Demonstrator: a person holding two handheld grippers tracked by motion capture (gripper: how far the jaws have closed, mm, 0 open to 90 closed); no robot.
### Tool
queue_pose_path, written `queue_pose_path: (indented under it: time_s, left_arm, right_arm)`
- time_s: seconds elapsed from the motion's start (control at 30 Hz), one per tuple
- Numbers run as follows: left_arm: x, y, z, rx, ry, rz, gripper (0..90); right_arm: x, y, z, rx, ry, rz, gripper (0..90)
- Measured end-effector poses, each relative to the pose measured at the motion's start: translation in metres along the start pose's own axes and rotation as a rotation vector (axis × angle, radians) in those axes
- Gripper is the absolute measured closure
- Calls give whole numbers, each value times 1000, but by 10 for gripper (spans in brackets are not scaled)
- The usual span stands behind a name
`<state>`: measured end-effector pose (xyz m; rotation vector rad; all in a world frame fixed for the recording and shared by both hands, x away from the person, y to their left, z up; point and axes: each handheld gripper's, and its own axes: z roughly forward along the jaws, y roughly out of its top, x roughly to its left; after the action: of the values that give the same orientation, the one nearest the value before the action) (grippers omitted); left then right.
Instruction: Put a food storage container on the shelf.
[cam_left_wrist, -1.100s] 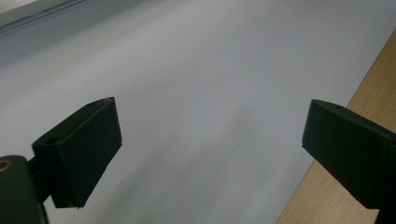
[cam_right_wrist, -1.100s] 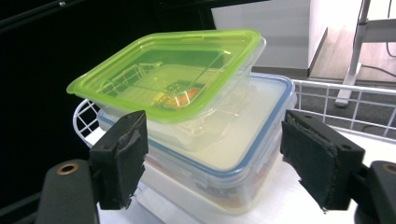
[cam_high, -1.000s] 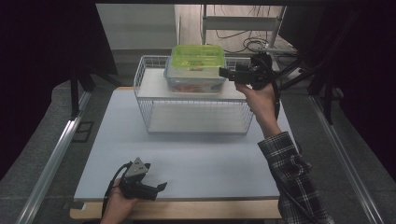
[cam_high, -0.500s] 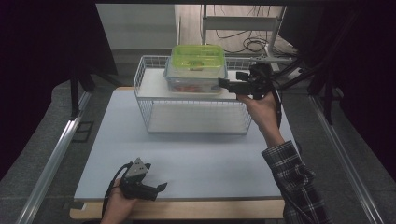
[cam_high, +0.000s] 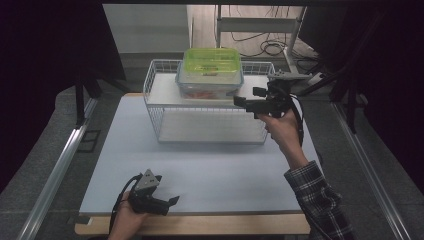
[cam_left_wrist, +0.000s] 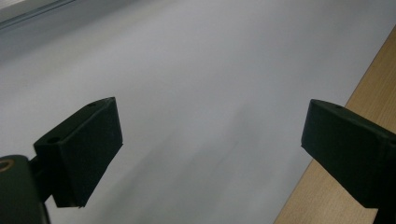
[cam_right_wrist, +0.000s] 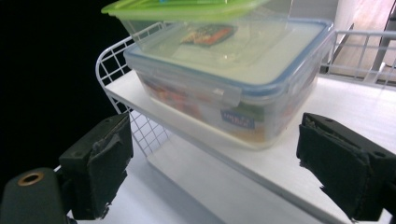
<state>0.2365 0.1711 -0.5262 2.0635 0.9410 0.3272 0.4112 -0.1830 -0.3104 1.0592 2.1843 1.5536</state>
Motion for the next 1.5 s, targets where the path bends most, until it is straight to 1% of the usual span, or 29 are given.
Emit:
queue_pose_path:
  time_s: [0.1,0.27,0.5,0.6,0.73,0.83,1.07,1.17,1.37,1.5]
  left_arm:
    - [0,0,0,-1,0,-1,53]
    - [0,0,0,-1,1,0,53]
    - [0,0,-1,-4,1,3,53]
    - [0,0,-1,-4,-1,4,53]
    - [0,0,-1,-5,-3,7,53]
    - [-1,0,-1,-5,-4,7,53]
    - [-1,0,-2,-8,-3,7,53]
    - [-1,0,-1,-8,-3,8,53]
    - [-1,0,-1,-6,-3,10,53]
    - [-1,0,-1,-7,-3,10,53]
  right_arm:
    - [0,-5,0,11,5,-10,101]
    - [1,-14,0,22,15,-12,91]
    - [4,-28,1,47,21,-52,61]
    - [6,-35,1,44,31,-57,48]
    - [4,-44,2,55,41,-66,37]
    - [3,-50,2,68,37,-72,33]
    - [5,-61,-1,85,19,-115,24]
    - [6,-66,-2,103,17,-130,24]
    - [10,-79,-3,117,-2,-165,13]
    - [13,-87,-3,116,-13,-188,4]
